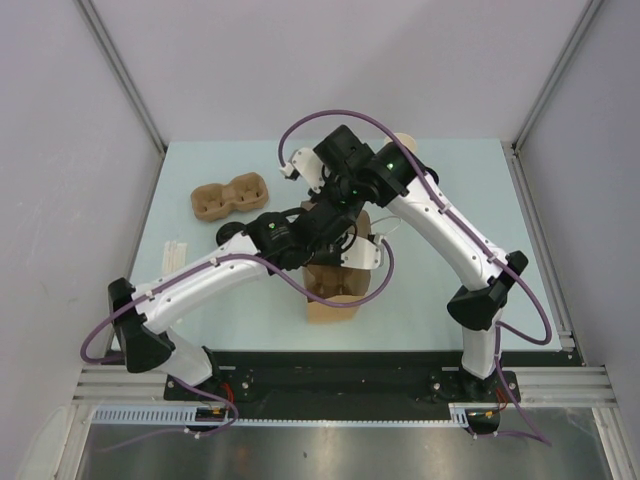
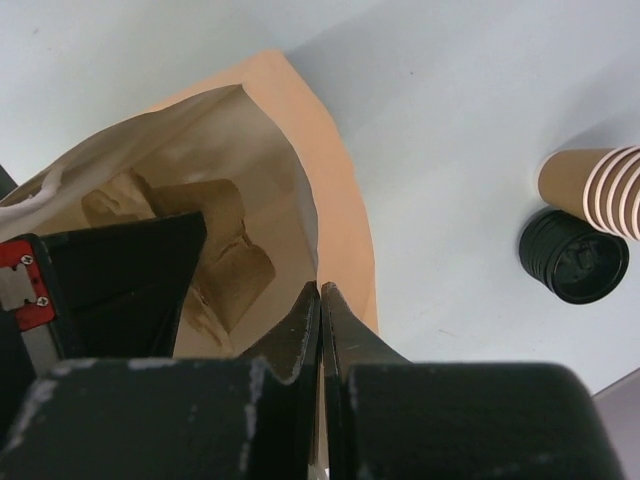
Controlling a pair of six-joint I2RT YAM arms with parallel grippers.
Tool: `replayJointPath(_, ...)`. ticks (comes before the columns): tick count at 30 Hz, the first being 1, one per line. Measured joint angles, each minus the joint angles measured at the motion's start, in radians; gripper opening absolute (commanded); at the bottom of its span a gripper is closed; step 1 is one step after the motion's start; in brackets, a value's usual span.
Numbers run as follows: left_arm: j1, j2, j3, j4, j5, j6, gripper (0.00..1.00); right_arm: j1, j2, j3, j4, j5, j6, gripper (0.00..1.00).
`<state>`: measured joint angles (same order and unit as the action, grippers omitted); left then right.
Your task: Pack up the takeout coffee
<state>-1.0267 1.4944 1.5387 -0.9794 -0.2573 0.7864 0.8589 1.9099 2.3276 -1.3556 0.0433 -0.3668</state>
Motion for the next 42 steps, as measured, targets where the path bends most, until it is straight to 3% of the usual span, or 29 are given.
replayJointPath(1, 0.005, 0.002, 0.000, 0.003, 0.001, 0.000, 0.08, -0.002, 0.001, 0.000, 0.000, 0.000, 0.000, 0.00)
replayJointPath(4, 0.013, 0.006, -0.002, 0.012, 0.004, 0.002, 0.30, -0.006, 0.006, 0.001, 0.000, -0.004, 0.000, 0.00)
replayJointPath(5, 0.016, 0.007, -0.002, 0.013, 0.005, 0.007, 0.43, -0.009, 0.009, 0.001, 0.000, -0.004, 0.000, 0.00)
replayJointPath(8, 0.021, 0.007, -0.002, 0.014, 0.010, 0.014, 0.52, -0.013, 0.016, 0.002, 0.002, -0.003, -0.001, 0.00)
replayJointPath(20, 0.014, 0.008, 0.039, -0.053, 0.035, 0.017, 0.64, -0.020, 0.016, 0.012, 0.018, -0.006, 0.000, 0.00)
replayJointPath(42, -0.039, -0.154, 0.047, 0.026, 0.061, 0.018, 0.67, -0.017, 0.031, 0.013, 0.013, -0.006, 0.003, 0.00)
